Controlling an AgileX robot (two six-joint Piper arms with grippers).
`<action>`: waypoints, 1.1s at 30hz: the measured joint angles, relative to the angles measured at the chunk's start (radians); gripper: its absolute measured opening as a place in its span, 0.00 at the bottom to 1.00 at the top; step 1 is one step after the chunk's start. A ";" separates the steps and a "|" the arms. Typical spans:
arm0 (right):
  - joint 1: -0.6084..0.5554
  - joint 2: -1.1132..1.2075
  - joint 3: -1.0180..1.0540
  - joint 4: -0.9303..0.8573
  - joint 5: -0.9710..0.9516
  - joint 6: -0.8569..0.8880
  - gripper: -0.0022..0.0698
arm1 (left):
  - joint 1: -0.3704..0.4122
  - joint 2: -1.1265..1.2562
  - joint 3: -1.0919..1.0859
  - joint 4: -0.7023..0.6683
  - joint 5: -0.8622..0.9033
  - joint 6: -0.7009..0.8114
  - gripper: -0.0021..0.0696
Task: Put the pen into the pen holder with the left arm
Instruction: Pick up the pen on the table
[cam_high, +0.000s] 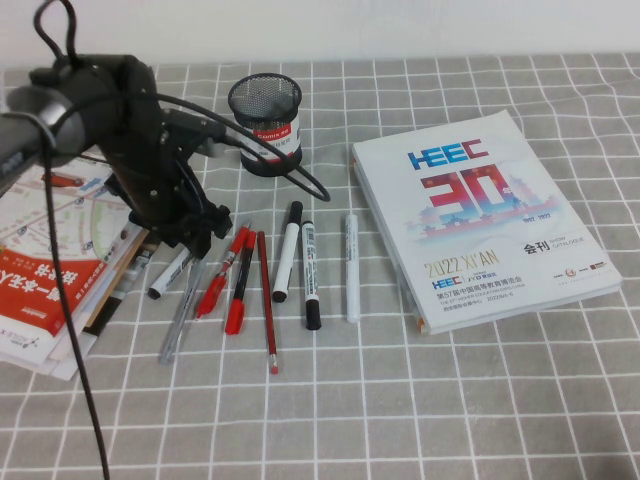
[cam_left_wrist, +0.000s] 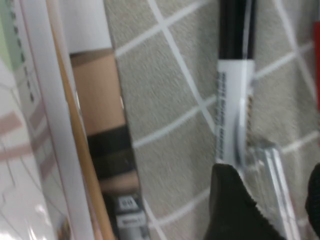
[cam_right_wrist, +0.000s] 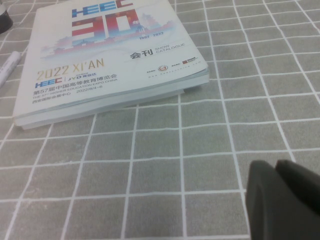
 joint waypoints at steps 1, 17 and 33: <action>0.000 0.000 0.000 0.000 0.000 0.000 0.01 | 0.000 0.008 -0.006 0.010 0.000 0.001 0.43; 0.000 0.000 0.000 0.000 0.000 0.000 0.01 | 0.000 0.087 -0.055 0.041 0.021 0.003 0.35; 0.000 0.000 0.000 0.000 0.000 0.000 0.01 | -0.002 -0.015 -0.022 -0.068 0.015 0.035 0.18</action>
